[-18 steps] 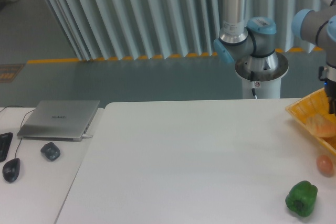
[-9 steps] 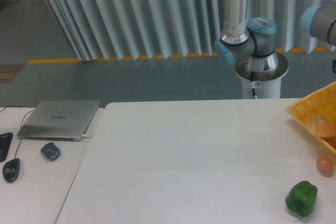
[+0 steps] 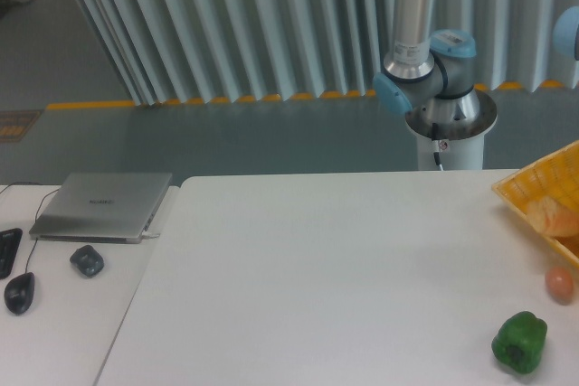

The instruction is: Place the red pepper on the table

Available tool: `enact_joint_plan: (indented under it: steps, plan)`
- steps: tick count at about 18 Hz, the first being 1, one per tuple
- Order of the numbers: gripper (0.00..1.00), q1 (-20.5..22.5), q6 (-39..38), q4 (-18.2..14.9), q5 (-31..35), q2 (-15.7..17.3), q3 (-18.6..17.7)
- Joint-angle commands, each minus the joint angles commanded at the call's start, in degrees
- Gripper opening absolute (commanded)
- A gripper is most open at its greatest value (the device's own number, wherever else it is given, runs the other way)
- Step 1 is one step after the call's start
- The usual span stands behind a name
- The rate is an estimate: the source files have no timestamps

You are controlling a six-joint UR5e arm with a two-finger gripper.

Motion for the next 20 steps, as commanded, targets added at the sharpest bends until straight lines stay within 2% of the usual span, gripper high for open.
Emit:
enact_joint_plan:
  steps: [2, 8, 20]
  plan:
    - [1.0, 0.4, 3.5, -0.1, 0.3, -0.7, -1.4]
    - [1.0, 1.9, 4.8, -0.2, -0.1, -2.1, -4.7]
    - [1.0, 4.0, 7.3, -0.3, -0.3, -2.6, -4.7]
